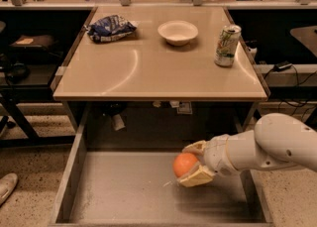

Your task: Pick orange from top drawer and place on counter

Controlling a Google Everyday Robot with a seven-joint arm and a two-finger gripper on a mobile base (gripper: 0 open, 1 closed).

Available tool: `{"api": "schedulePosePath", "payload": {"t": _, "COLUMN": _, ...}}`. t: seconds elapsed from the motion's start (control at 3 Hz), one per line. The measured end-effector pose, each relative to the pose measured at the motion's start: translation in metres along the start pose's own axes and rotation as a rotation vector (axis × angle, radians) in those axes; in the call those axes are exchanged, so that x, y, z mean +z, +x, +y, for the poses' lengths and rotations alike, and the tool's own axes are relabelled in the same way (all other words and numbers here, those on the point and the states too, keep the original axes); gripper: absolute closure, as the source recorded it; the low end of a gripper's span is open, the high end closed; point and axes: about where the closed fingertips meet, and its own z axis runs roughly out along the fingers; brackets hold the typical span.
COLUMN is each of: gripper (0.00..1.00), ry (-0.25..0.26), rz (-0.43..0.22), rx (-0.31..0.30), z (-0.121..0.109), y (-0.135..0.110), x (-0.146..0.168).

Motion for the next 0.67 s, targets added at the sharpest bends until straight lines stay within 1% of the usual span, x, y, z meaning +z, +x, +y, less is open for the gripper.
{"api": "schedulePosePath", "payload": {"t": 0.33, "gripper": 1.0, "ry": 0.05, "rz": 0.037, "rx": -0.076, "z": -0.002, "y": -0.038, "x": -0.043}}
{"api": "schedulePosePath", "payload": {"t": 0.67, "gripper": 1.0, "ry": 0.094, "rz": 0.053, "rx": -0.212, "z": -0.028, "y": -0.105, "x": -0.076}}
